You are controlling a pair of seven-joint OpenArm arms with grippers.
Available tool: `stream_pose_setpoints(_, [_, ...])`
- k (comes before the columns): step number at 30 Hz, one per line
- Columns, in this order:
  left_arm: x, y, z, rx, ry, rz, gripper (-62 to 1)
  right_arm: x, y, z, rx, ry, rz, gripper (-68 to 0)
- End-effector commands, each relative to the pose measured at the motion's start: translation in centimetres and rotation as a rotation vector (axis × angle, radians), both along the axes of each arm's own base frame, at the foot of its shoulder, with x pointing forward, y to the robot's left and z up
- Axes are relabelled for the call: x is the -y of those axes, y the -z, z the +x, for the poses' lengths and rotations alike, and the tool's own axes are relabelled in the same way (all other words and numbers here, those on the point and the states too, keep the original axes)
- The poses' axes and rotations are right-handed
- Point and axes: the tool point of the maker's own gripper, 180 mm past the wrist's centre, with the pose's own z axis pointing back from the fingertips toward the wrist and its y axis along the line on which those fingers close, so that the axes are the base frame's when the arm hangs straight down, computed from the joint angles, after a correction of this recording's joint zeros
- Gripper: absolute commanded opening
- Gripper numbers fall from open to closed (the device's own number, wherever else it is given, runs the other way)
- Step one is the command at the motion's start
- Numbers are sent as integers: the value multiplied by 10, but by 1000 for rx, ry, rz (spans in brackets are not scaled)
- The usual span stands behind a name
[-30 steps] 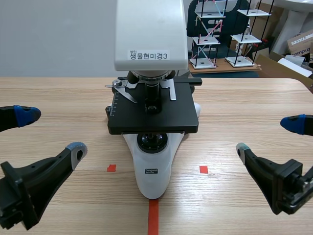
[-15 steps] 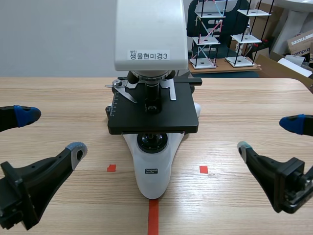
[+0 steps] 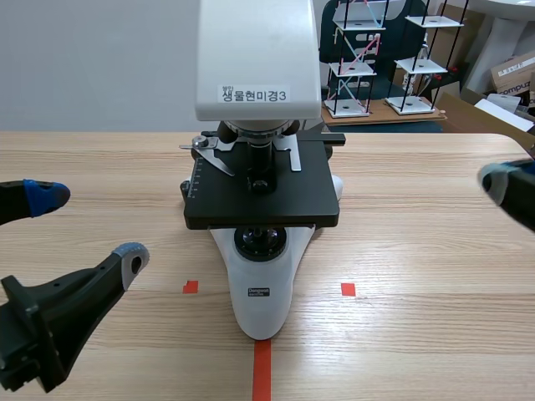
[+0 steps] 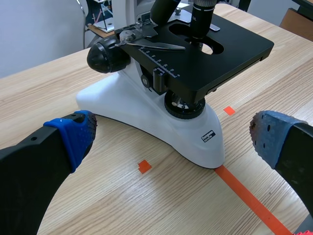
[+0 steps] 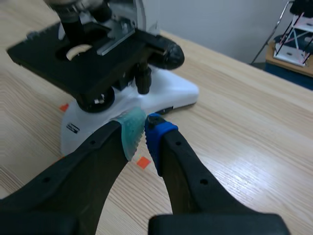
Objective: Point at the eyepiece
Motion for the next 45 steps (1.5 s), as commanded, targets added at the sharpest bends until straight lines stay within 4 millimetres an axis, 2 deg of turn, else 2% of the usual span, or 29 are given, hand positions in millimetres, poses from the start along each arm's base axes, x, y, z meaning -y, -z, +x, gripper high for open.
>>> stream_pose_setpoints(1, [2,-6,-1,15,4,-20,14,-6,-15,-4,30,-14,17,-629])
stream_pose_setpoints(5, [2,-6,-1,15,4,-20,14,-6,-44,-5,105,-10,1,-642])
stream_pose_setpoints(12, [2,-6,-1,15,4,-20,14,3,-87,2,230,8,86,-665])
stream_pose_setpoints(20, [2,-6,-1,15,4,-20,14,17,-132,36,403,90,13,-669])
stream_pose_setpoints(27, [2,-6,-1,15,4,-20,14,11,-166,59,482,92,-40,-669])
stream_pose_setpoints(32, [2,-6,-1,15,4,-20,14,1,-168,73,488,58,-48,-669])
stream_pose_setpoints(39, [2,-6,-1,15,4,-20,14,3,-157,110,446,77,-14,-669])
stream_pose_setpoints(45, [2,-6,-1,15,4,-20,14,-10,-160,132,465,50,-16,-669])
